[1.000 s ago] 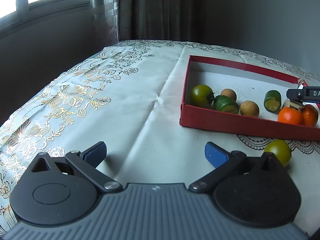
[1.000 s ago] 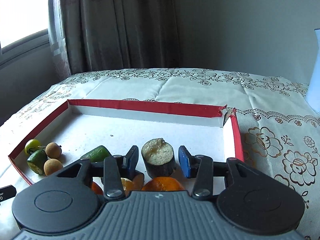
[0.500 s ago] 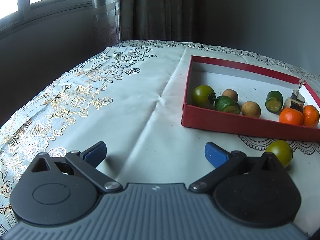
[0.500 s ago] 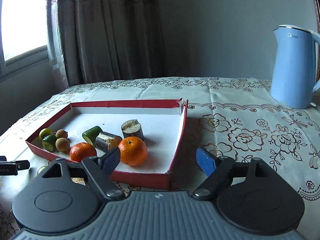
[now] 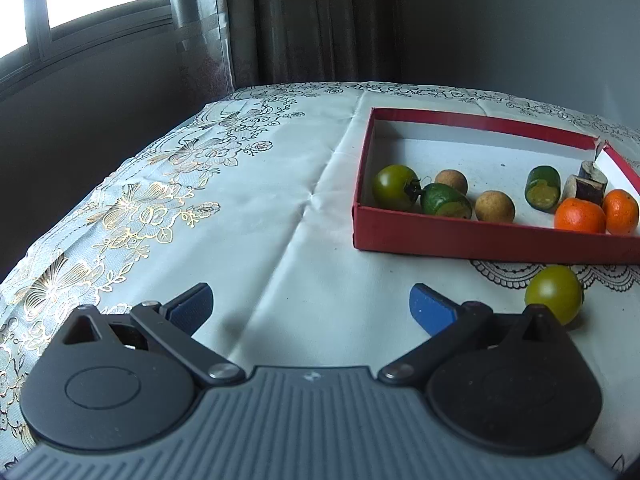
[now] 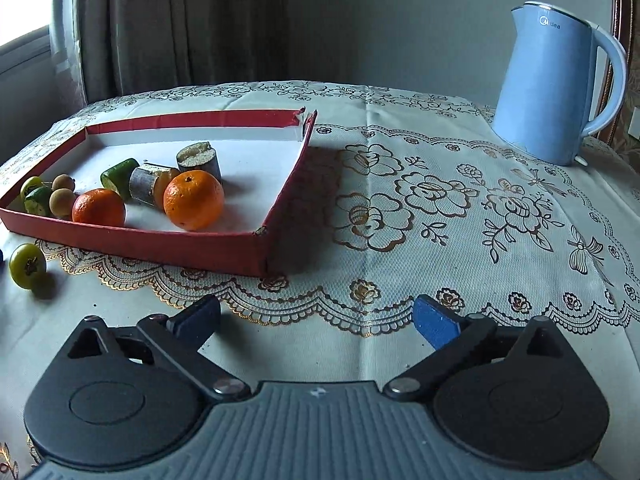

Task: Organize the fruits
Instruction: 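Lower the left gripper onto the second green round fruit and close it, then carry the green fruit into the red box and open the left gripper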

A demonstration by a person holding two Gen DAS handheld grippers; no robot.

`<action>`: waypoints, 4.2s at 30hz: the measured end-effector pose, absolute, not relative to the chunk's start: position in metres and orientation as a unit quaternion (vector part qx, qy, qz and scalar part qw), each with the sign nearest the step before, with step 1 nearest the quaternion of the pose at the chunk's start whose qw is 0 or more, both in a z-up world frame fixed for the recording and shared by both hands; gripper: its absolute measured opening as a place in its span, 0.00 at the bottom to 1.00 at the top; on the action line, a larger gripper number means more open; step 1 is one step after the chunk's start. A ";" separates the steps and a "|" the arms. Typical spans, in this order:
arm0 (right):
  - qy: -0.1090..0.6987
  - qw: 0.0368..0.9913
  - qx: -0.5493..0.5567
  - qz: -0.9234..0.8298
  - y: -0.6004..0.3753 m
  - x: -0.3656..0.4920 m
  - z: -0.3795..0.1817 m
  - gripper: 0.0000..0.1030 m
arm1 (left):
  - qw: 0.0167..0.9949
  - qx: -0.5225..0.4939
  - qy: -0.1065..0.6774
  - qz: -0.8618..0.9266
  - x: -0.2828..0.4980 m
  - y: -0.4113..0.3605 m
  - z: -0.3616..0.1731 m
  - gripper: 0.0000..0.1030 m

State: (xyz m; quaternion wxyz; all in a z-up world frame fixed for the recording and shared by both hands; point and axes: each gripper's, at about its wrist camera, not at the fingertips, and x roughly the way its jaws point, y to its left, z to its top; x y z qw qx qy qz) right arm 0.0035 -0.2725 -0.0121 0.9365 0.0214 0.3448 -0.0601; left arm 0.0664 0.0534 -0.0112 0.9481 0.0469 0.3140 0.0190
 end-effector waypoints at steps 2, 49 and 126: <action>0.344 0.937 0.021 -0.060 -0.272 0.004 -0.012 1.00 | 0.950 0.048 0.307 0.003 0.059 0.046 -0.007 1.00; 0.343 0.937 0.022 -0.059 -0.272 0.003 -0.013 1.00 | 0.951 0.099 0.271 -0.111 0.038 -0.061 0.008 0.30; 0.338 0.939 0.034 -0.055 -0.276 0.005 -0.010 1.00 | 0.973 0.061 0.219 -0.042 0.095 -0.040 0.035 1.00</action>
